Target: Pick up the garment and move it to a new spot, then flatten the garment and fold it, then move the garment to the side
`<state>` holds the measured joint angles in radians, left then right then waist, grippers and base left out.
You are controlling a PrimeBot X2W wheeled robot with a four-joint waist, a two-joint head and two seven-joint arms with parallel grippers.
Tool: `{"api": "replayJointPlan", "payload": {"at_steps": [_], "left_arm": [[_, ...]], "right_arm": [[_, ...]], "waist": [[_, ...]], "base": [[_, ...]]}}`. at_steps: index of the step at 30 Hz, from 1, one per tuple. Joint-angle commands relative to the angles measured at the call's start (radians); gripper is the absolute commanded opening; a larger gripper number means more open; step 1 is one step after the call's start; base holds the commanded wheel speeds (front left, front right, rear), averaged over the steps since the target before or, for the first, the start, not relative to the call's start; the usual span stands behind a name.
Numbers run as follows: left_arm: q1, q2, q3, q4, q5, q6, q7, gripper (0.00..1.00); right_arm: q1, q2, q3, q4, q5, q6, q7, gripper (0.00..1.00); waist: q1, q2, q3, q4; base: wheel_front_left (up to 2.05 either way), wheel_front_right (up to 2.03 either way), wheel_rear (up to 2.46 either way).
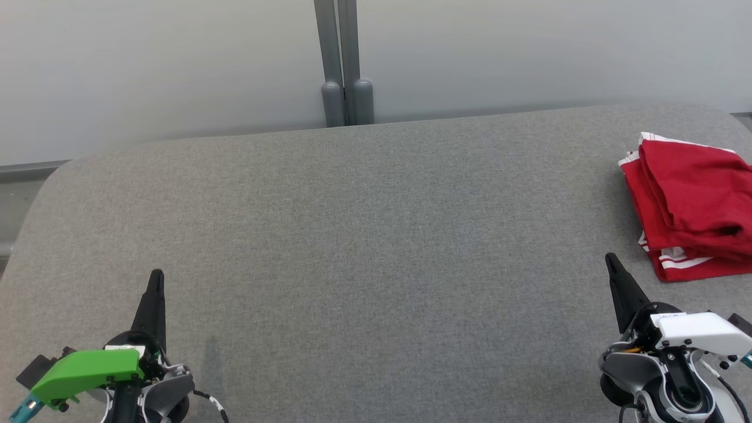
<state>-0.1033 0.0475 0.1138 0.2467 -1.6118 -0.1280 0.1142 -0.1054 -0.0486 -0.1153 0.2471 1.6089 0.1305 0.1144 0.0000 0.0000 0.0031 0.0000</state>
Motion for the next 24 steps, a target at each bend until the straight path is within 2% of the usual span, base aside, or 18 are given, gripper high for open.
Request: {"api": "replayJointPlan", "payload": {"at_steps": [1, 24], "left_arm": [[-0.011, 0.005, 0.002, -0.002, -0.002, -0.005, 0.004, 0.0], [-0.011, 0.005, 0.002, -0.003, -0.002, -0.005, 0.003, 0.0]], "right_arm": [[-0.005, -0.001, -0.001, -0.005, 0.007, 0.001, 0.004, 0.0], [-0.005, -0.001, -0.001, -0.005, 0.007, 0.0, 0.003, 0.0]], "waist": [[0.0, 0.0, 0.0, 0.0], [0.0, 0.0, 0.0, 0.0]], "base": [[0.0, 0.0, 0.0], [0.0, 0.0, 0.0]]}}
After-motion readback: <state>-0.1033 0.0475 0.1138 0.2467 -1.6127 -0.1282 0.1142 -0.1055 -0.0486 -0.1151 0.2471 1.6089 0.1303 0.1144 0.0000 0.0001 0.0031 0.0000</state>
